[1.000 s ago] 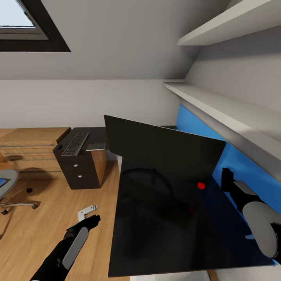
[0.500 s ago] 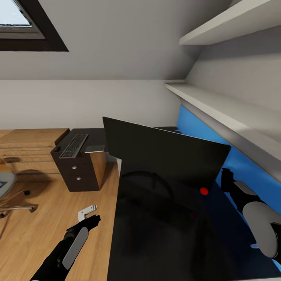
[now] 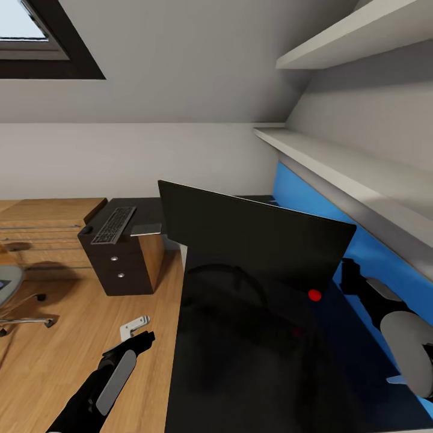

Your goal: In the bedroom, organize the workspace by keeping the computer under the desk, ensuring the monitor is on the desk, placing the keyboard on the desk next to the monitor, placing the mouse on the desk next to the keyboard, moving the folder from the swivel chair onto the desk next to the mouse, stacking the notebook on top of the folder with the pen on top of the notebook, and positioning the swivel chair next to the desk.

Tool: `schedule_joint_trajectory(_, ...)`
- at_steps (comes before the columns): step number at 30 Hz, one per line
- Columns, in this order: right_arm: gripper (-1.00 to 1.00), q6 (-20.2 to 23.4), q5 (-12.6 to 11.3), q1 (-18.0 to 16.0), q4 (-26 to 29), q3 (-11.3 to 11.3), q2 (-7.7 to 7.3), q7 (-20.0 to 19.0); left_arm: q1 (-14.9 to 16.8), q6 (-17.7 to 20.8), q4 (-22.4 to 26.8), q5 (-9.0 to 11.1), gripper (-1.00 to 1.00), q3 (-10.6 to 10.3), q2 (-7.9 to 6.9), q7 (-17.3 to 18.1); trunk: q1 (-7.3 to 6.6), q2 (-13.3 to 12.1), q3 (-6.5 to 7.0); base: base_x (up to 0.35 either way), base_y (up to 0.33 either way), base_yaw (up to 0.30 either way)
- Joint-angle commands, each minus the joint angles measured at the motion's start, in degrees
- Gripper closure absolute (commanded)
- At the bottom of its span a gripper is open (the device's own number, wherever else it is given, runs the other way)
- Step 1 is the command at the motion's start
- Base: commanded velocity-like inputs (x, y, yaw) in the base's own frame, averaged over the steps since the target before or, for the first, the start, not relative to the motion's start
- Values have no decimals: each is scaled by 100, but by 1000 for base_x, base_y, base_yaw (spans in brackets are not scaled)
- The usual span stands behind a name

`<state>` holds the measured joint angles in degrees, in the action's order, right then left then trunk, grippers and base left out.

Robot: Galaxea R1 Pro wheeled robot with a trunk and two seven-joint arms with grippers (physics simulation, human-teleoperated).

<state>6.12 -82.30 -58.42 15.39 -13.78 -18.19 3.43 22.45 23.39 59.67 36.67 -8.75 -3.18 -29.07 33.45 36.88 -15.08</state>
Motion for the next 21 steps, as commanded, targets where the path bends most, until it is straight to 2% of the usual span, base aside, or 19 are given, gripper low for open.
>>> schedule_joint_trajectory(1, -100, 45, -19, -3, 14, -18, -19, 35, 5, 8, 9, 51, -100, -22, -7, -55, 2, 8, -9, 0, 0, 0)
schedule_joint_trajectory(15, -100, 194, 34, -3, 16, 9, -68, 43, 5, 8, 9, 51, -100, -21, -7, -55, 2, 8, -9, 0, 0, 0)
schedule_joint_trajectory(17, -100, 302, 259, -3, 16, 14, -70, 48, 5, 8, 9, 51, -100, -22, -7, -55, 2, 8, -9, 0, 0, 0)
schedule_joint_trajectory(21, -100, 415, 431, -3, 21, 15, -67, 51, 5, 8, 9, 51, -100, -22, -7, -55, 2, 8, -9, 0, 0, 0)
